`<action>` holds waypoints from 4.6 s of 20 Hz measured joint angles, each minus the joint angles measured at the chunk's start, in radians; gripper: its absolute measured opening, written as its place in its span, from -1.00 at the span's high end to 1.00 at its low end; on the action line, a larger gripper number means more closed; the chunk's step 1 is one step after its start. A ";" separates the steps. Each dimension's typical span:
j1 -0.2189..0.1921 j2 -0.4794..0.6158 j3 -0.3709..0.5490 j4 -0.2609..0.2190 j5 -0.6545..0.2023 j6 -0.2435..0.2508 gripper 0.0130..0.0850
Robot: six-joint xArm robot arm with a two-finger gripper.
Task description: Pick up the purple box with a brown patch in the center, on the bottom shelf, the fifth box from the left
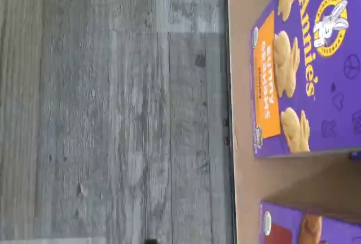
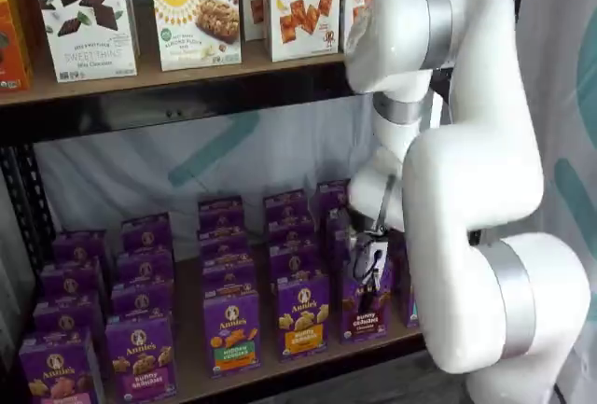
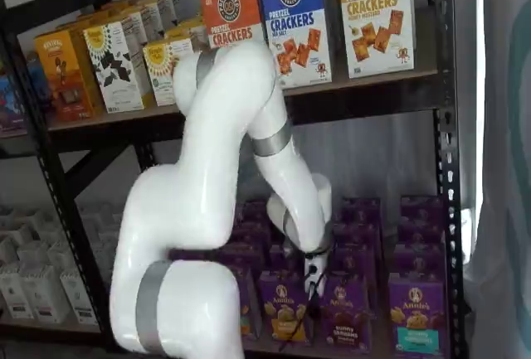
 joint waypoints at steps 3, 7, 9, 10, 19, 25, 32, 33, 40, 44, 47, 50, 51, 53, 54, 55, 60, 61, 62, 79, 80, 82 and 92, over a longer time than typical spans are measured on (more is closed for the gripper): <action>0.001 -0.008 0.002 -0.035 0.049 0.038 -1.00; 0.023 -0.016 0.016 0.024 0.049 0.001 -1.00; 0.032 -0.023 0.018 0.110 0.060 -0.070 -1.00; 0.037 -0.026 0.019 0.172 0.062 -0.121 -1.00; 0.060 -0.043 0.016 0.510 0.064 -0.405 -1.00; 0.055 -0.035 -0.012 0.595 0.075 -0.478 -1.00; 0.043 -0.006 -0.069 0.664 0.081 -0.542 -1.00; 0.040 0.000 -0.079 0.668 0.082 -0.547 -1.00; 0.020 0.052 -0.155 0.643 0.077 -0.538 -1.00; 0.007 0.091 -0.204 0.590 0.073 -0.499 -1.00; -0.002 0.125 -0.243 0.527 0.063 -0.453 -1.00; -0.013 0.151 -0.268 0.428 0.056 -0.375 -1.00; -0.018 0.159 -0.275 0.377 0.057 -0.333 -1.00; -0.027 0.171 -0.287 0.279 0.062 -0.253 -1.00; -0.031 0.178 -0.293 0.230 0.064 -0.213 -1.00; -0.035 0.184 -0.298 0.198 0.066 -0.187 -1.00; -0.062 0.206 -0.334 -0.038 0.113 0.006 -1.00; -0.065 0.208 -0.338 -0.067 0.119 0.029 -1.00; -0.067 0.210 -0.342 -0.094 0.125 0.052 -1.00; -0.042 0.231 -0.308 -0.127 0.036 0.091 -0.78; -0.041 0.229 -0.307 -0.123 0.037 0.089 -0.67; -0.041 0.224 -0.304 -0.120 0.038 0.086 -0.56; -0.035 0.201 -0.284 -0.114 0.028 0.086 -0.33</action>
